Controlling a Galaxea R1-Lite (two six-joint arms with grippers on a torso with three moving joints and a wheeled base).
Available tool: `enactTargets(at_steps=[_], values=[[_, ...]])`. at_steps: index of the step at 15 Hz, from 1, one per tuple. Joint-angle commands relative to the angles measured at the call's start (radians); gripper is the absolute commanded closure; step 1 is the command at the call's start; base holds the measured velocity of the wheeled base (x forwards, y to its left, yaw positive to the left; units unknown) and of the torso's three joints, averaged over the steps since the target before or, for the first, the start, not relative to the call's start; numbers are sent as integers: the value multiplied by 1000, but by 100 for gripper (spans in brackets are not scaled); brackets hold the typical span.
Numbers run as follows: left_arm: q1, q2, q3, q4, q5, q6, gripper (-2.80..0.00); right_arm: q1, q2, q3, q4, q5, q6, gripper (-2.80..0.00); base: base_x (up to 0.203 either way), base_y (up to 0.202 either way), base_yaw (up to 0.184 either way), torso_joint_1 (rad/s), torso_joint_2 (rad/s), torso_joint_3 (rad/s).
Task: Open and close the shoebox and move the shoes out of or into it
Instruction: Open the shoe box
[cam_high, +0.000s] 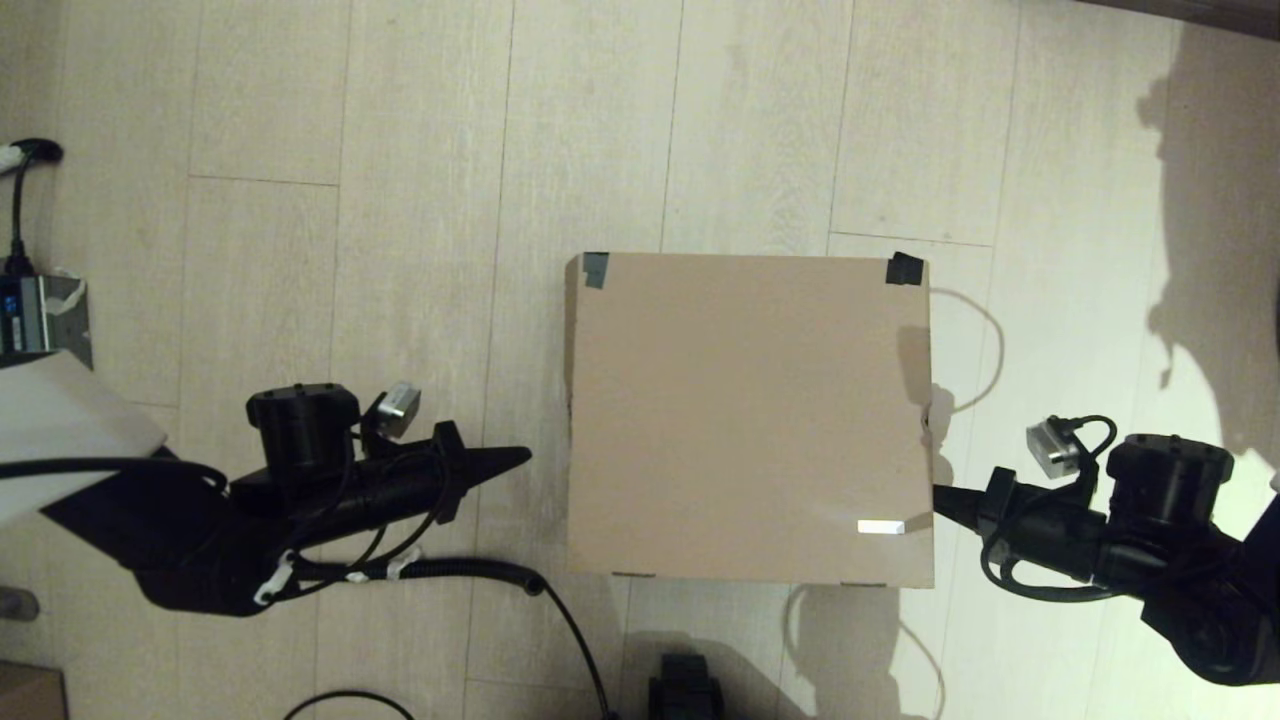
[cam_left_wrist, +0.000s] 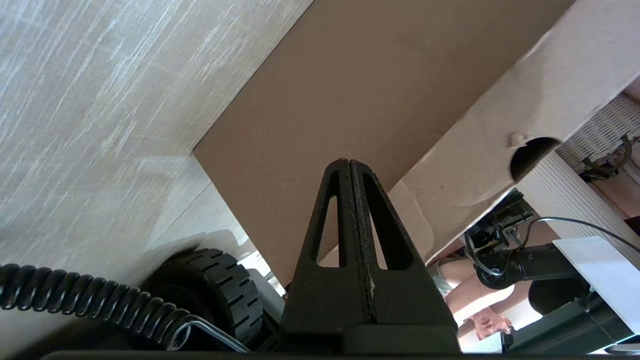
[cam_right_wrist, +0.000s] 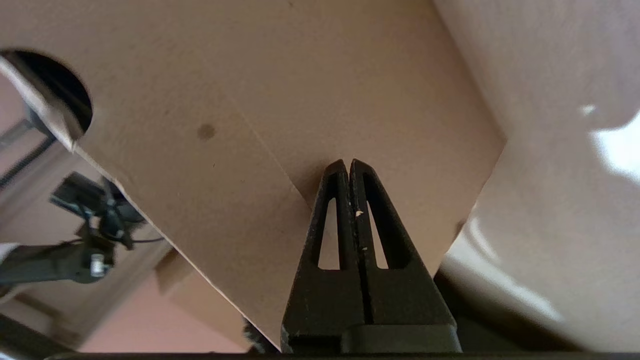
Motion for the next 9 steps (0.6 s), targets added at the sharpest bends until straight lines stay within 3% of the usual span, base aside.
enactTargets(at_steps=[1,9], values=[[0,13,-7,-6,-4,-5,0,4,-28,7,-9,9,31,0,0,0,0,0,0,0],[-15,-40,-8,-6,5,-31,0,3,-236,55,-4,18,141,0,0,0,0,0,0,0]])
